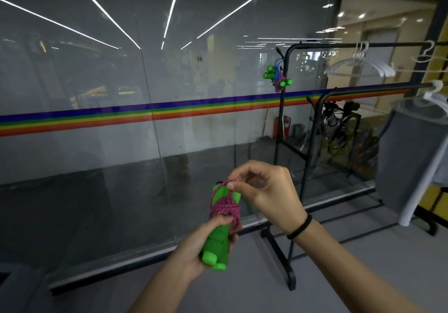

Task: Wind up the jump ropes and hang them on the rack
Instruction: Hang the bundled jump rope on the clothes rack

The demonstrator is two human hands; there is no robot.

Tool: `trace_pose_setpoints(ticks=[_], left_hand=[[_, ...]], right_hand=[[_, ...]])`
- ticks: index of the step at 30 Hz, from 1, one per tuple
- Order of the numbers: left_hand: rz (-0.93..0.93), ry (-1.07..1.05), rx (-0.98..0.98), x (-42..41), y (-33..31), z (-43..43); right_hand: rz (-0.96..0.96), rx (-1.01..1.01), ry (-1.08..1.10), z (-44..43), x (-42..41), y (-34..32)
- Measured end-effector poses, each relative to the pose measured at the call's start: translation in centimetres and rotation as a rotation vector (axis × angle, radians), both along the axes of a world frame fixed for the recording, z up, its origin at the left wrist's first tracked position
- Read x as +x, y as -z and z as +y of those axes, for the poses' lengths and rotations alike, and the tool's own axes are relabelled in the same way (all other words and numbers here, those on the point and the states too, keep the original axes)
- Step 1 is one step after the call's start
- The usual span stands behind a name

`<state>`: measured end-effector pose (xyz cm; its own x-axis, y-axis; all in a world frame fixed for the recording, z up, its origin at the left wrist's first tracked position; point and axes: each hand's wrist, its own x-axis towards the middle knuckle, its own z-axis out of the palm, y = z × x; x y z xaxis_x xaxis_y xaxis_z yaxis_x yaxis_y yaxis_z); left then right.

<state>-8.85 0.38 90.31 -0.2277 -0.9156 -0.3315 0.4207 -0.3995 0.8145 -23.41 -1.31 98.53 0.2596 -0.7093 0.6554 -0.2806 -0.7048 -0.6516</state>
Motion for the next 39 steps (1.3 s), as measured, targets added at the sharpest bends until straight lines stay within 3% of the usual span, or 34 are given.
trace_pose_setpoints(ticks=[7, 23, 29, 39], left_hand=[[-0.303, -0.039, -0.197, -1.8, -0.6, -3.4], [-0.388, -0.208, -0.616, -12.6, -4.5, -23.2], [-0.395, -0.194, -0.649, -17.2, -6.2, -31.2], [-0.43, -0.14, -0.541, -23.6, -4.4, -43.8]], right_hand=[[-0.038, 0.018, 0.137, -3.6, -1.9, 1.1], [0.06, 0.023, 0.202, -22.6, -11.6, 1.0], [0.135, 0.021, 0.289, -30.6, -16.1, -0.6], [0.083, 0.221, 0.468, -41.9, -21.6, 1.3]])
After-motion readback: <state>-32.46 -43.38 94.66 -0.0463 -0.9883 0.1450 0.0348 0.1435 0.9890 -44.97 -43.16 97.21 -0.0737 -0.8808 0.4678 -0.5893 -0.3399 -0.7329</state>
